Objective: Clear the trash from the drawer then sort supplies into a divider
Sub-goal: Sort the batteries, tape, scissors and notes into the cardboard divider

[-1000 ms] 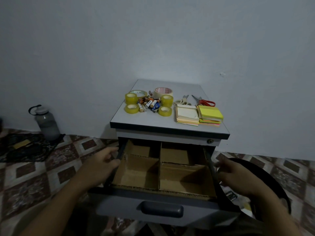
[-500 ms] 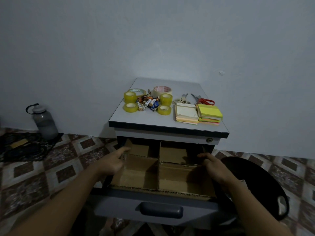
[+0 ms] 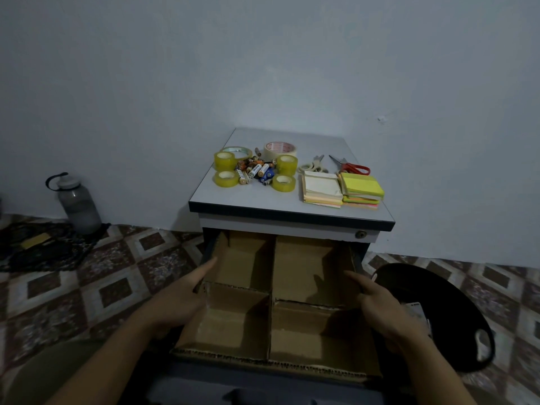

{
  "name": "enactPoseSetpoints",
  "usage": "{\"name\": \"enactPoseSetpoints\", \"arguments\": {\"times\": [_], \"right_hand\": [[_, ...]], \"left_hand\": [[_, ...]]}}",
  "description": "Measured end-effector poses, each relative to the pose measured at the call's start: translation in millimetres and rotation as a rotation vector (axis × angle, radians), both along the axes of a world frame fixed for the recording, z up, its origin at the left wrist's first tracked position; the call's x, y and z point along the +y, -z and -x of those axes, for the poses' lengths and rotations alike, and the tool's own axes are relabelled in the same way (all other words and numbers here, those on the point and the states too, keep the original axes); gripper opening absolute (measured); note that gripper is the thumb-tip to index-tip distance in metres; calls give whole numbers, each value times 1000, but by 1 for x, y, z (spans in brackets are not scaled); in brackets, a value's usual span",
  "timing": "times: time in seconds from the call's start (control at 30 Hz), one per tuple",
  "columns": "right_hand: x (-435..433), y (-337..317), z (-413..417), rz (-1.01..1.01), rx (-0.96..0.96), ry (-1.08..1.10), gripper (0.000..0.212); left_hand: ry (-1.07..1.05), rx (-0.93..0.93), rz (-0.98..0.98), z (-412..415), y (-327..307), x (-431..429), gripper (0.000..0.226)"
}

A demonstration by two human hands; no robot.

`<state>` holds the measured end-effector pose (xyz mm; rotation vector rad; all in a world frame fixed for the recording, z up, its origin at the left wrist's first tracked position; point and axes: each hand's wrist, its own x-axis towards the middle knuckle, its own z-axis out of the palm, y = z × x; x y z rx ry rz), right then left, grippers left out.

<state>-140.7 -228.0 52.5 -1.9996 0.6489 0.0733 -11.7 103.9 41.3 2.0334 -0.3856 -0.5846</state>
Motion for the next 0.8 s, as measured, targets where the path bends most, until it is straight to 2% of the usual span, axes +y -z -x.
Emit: {"name": "enactPoseSetpoints", "arguments": {"times": [0.27, 0.53, 0.8], "right_hand": [[7, 2, 16, 59, 45, 0, 58], [7, 3, 16, 1, 77, 48, 56], [13, -2, 16, 19, 86, 78, 55]], "left_hand": [[12, -4, -4, 19, -7, 5, 68], [-36, -35, -25, 25, -3, 6, 64], [-80, 82, -21, 25, -8, 7, 66]]}}
